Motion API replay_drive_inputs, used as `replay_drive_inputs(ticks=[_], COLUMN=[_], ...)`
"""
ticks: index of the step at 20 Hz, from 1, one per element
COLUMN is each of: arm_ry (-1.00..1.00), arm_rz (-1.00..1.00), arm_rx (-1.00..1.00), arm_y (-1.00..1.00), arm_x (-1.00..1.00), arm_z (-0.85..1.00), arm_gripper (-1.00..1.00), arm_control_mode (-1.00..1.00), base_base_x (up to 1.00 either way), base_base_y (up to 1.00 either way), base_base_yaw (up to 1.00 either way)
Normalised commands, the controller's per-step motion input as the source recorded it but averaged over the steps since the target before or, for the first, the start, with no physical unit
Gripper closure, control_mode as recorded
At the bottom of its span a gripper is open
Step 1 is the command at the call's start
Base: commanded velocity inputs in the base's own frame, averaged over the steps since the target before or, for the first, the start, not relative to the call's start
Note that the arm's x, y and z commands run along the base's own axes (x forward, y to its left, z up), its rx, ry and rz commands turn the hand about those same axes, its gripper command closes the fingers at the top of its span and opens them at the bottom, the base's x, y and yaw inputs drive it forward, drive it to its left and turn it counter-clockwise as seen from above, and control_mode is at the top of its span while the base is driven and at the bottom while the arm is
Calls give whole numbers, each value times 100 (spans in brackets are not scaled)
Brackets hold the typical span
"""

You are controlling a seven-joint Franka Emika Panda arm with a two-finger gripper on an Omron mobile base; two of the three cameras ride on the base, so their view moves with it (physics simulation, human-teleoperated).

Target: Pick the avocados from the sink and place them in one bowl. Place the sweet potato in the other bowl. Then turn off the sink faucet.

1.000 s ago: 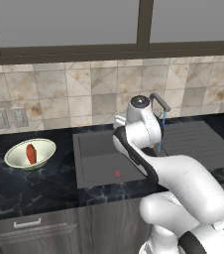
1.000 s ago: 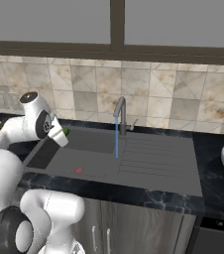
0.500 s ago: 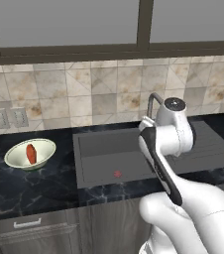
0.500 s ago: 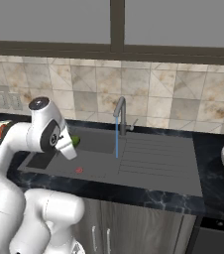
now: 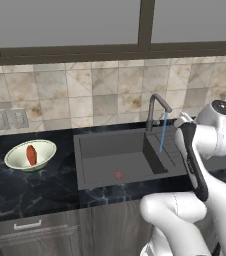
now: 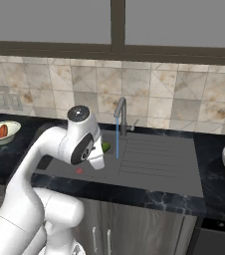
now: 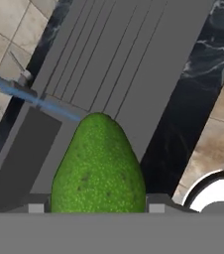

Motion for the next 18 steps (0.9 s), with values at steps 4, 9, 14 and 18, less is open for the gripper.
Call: replay_drive_inputs(ticks=[4,9,14,18], arm_ry=[0,1,2,3], arm_rz=[-25,-28,-29,-22], arm_rx=[11,11,9,10], arm_y=[-100,-100,-100,-100], arm_x=[0,0,10,20], arm_z=[19,18,19,9], arm_gripper=[100,100,100,100], arm_control_mode=[-100,-100,-100,-100], base_base_x=[0,0,0,0], base_base_y=[0,0,0,0], base_base_yaw=[0,0,0,0])
